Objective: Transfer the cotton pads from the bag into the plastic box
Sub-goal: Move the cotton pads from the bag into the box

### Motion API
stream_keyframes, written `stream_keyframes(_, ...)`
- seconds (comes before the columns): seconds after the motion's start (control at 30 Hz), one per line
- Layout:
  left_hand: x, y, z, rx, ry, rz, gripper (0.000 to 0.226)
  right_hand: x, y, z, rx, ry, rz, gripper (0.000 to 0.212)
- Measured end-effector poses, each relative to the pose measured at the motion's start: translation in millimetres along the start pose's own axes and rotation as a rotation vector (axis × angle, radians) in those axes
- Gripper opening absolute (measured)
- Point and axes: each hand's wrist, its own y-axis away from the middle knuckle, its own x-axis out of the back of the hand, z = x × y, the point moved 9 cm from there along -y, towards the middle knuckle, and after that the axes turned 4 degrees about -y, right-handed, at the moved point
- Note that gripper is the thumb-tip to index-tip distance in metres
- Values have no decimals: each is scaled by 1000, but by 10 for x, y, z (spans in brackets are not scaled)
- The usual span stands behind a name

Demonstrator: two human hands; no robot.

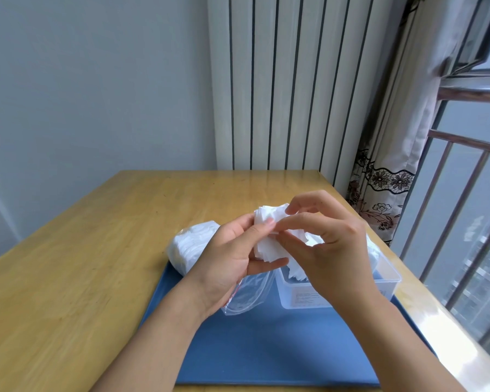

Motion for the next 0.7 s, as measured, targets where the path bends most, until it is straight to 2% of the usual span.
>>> stream_keyframes(0.07,14,-1,-6,5,17,18,28,3,-1,1,-5,-19,0,13)
stream_keyframes(0.2,32,3,-20,26,33,36,36,14,0,7,-25,-52,9,16)
stream_keyframes(0.33,-21,17,-1,19,-3,-25,40,9,-3,-38,12,-5,16,10)
stream_keyframes(0.53,-4,15,-6,23,32,-9,30,19,-8,-21,-11,-31,29,4)
stream_keyframes(0.7,17,-1,-2,-16,-5,28,29,15,-15,-53,-22,-61,-5,14)
